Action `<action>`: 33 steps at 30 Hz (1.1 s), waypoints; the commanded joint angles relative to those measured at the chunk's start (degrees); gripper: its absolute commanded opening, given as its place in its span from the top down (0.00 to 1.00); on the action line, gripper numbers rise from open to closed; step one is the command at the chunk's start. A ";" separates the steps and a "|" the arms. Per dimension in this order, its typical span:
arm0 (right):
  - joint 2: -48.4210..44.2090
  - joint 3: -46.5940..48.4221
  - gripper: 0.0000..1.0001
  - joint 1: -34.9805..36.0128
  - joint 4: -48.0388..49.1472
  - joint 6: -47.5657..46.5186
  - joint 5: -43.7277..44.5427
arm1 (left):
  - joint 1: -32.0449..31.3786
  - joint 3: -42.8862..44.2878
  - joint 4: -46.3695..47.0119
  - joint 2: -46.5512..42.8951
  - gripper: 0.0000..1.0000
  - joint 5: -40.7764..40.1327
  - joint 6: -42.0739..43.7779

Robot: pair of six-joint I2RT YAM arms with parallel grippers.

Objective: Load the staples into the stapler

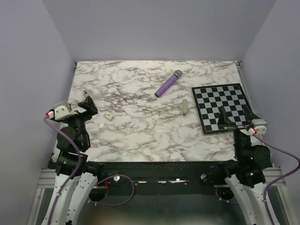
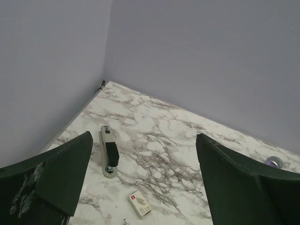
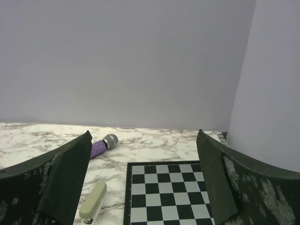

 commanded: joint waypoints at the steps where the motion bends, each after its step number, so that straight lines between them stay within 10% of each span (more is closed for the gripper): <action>1: -1.38 1.25 0.00 0.30 -0.72 -1.44 2.36 | 0.36 -0.16 -0.92 0.60 0.01 3.72 -1.69; 17: -1.12 0.63 0.00 0.38 1.03 -1.26 0.69 | 0.36 1.15 -2.50 9.56 0.01 9.43 -3.45; 33: -5.41 -0.95 0.00 0.21 2.00 0.67 -1.07 | 0.44 12.58 -23.15 43.81 0.01 11.55 -15.83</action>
